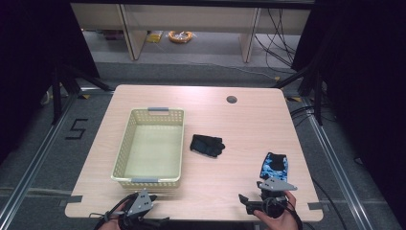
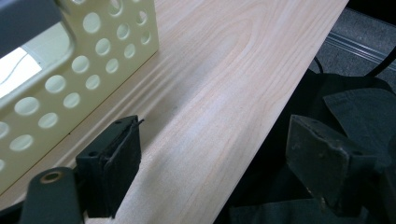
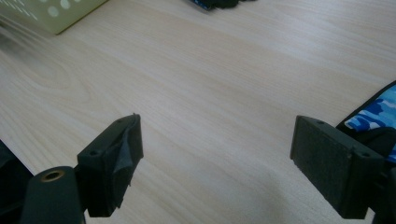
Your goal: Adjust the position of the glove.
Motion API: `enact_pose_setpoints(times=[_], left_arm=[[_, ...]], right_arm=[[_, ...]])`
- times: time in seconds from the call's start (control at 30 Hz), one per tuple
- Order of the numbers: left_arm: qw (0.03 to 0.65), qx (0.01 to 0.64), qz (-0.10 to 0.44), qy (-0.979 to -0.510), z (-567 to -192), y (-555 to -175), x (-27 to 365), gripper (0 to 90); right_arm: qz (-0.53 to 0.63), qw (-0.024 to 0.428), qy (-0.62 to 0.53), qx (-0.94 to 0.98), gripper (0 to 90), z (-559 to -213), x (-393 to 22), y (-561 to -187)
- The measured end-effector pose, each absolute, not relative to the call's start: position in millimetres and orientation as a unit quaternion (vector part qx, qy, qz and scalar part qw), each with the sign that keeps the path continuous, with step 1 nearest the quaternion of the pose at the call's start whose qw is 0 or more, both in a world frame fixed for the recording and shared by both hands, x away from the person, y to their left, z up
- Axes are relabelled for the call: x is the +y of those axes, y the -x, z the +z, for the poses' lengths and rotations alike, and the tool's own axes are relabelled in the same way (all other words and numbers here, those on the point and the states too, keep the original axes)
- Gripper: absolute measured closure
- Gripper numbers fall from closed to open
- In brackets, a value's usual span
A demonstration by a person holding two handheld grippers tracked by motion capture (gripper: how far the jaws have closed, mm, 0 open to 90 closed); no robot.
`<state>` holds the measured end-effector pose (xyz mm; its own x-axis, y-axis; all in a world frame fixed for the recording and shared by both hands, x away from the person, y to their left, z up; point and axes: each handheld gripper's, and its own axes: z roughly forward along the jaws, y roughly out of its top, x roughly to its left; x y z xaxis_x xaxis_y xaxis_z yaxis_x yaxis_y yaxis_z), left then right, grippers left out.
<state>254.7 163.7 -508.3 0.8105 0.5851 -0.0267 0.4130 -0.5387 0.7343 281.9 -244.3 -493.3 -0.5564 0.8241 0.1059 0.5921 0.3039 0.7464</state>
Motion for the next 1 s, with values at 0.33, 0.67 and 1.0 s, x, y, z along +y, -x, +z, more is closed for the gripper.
enact_pose_setpoints(times=[0.33,0.67,1.0], left_arm=[[0.386,0.287,0.109,-0.87,-508.8,-254.8,163.1,17.8],[0.389,0.28,0.114,-0.87,-508.6,-256.1,163.2,17.8],[0.389,0.284,0.111,-0.869,-508.1,-255.6,163.9,17.8]], right_arm=[[0.392,0.157,-0.44,0.793,20.9,-493.7,-243.2,-285.3],[0.401,0.171,-0.416,0.798,37.4,-484.4,-229.3,-301.9],[0.408,0.175,-0.377,0.813,54.3,-472.0,-186.4,-349.0]])
